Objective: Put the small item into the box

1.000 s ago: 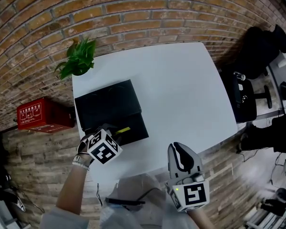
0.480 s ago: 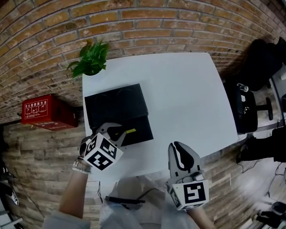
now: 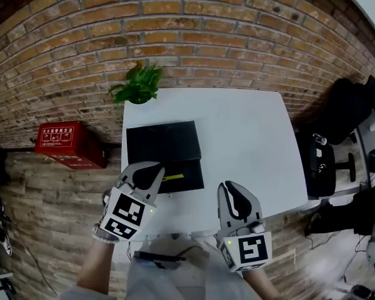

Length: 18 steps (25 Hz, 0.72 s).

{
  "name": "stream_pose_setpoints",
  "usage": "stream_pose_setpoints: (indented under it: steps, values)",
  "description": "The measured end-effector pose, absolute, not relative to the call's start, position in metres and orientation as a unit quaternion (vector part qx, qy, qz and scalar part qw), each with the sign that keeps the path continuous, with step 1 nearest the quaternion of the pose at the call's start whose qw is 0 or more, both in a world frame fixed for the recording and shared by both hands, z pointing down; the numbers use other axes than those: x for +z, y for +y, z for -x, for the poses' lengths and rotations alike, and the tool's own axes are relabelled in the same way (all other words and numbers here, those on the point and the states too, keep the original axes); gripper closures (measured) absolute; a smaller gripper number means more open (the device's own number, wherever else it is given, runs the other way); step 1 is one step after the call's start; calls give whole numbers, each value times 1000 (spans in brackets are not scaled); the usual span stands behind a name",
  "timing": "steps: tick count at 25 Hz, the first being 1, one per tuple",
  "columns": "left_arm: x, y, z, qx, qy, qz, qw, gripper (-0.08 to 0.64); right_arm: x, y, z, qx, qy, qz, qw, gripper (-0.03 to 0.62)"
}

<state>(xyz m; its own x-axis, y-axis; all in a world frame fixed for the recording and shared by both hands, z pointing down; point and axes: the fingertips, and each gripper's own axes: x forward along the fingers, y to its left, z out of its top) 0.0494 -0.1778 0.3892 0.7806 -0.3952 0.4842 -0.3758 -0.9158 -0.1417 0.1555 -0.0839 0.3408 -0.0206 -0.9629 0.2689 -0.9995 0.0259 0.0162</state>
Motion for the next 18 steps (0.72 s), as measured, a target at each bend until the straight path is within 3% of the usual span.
stream_pose_setpoints:
  steps: [18]
  values:
    - [278,-143,29,-118,353,928,-5,540,295,-102,-116,28,-760,-645,81,528]
